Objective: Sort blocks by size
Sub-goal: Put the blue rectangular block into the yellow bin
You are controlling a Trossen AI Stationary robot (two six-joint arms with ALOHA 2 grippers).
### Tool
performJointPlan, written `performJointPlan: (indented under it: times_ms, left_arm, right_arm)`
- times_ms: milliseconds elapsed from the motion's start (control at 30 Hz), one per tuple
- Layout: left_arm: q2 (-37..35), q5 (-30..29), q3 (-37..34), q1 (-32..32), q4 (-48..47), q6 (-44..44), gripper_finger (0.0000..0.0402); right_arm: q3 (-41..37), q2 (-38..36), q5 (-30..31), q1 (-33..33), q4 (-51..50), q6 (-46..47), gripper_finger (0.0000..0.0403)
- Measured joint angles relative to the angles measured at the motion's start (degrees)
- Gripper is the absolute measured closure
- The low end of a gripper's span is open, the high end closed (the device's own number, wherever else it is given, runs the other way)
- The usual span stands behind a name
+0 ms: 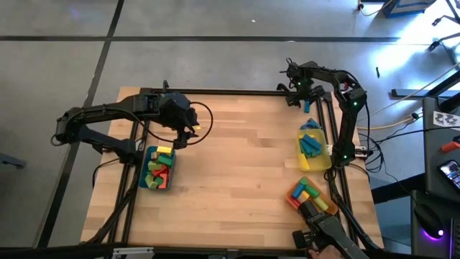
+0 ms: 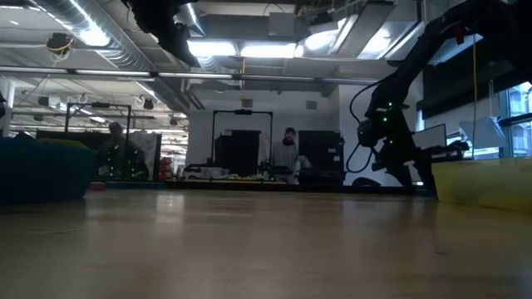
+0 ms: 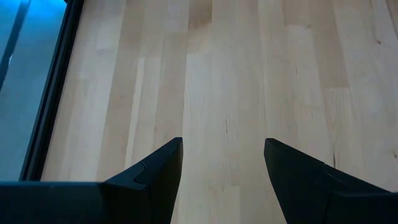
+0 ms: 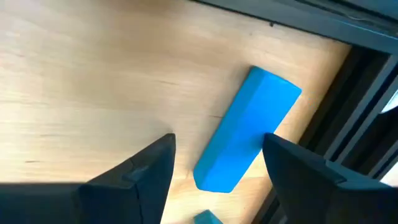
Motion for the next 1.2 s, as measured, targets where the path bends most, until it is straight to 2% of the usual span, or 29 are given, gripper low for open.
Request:
performJointPlan:
  times_ms: [333,733,933,1200]
  left_arm:
    - [0.0,0.0,0.0,0.0,-0.2,0.5,0.019]
    - [0.0,0.0,0.0,0.0,-0.1,1.1,0.019]
    - [0.0,0.0,0.0,0.0,-0.1,1.0,0.019]
    - [0.0,0.0,0.0,0.0,-0.1,1.1,0.019]
  right_arm:
    - [0.0,-0.2,-0.8,0.1,0.2,-1.7,0.016]
    - [-0.2,-3.1,-11.3,0.2,2.2,-4.0,0.016]
    - [-0.2,-3.1,-7.1,0.5,0.8,-4.4,0.016]
    - [-0.2,-3.2,-4.8,0.5,-0.8,-3.1,0.016]
